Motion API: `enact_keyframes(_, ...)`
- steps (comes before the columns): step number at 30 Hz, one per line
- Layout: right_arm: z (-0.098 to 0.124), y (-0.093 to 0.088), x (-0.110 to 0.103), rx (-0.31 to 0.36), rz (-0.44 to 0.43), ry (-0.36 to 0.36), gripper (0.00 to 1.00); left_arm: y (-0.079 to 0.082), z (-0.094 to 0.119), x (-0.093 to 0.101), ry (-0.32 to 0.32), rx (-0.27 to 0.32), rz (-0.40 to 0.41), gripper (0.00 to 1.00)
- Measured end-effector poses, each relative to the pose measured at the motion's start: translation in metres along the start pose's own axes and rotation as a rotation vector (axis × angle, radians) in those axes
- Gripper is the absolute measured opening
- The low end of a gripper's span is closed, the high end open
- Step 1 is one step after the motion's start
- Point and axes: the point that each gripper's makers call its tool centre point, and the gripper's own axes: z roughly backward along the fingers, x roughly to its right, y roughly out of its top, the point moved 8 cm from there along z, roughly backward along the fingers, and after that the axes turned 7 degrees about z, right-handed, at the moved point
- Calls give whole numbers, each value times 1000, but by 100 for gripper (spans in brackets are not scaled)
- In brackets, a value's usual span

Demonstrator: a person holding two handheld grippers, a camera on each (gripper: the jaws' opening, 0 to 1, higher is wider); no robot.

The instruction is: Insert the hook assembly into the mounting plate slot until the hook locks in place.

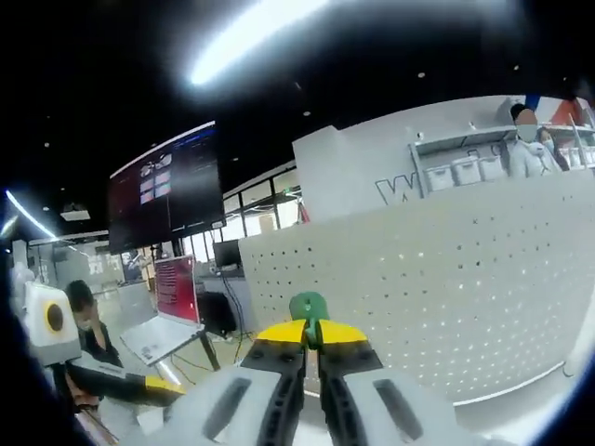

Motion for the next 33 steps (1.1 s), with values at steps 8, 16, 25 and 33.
enact_keyframes(8,-23,7,36,38,0,-124,0,2,-7,8,-56,-10,-61,95)
enact_keyframes(16,-38,10,69,80,-11,-197,0,0,-12,11,-69,-47,-73,97)
enact_keyframes(25,-51,14,98,110,-21,-284,0,-2,-15,1,-35,-61,-67,95)
enact_keyframes(33,-54,20,112,135,6,-339,0,-2,-21,-5,-20,-61,-57,95)
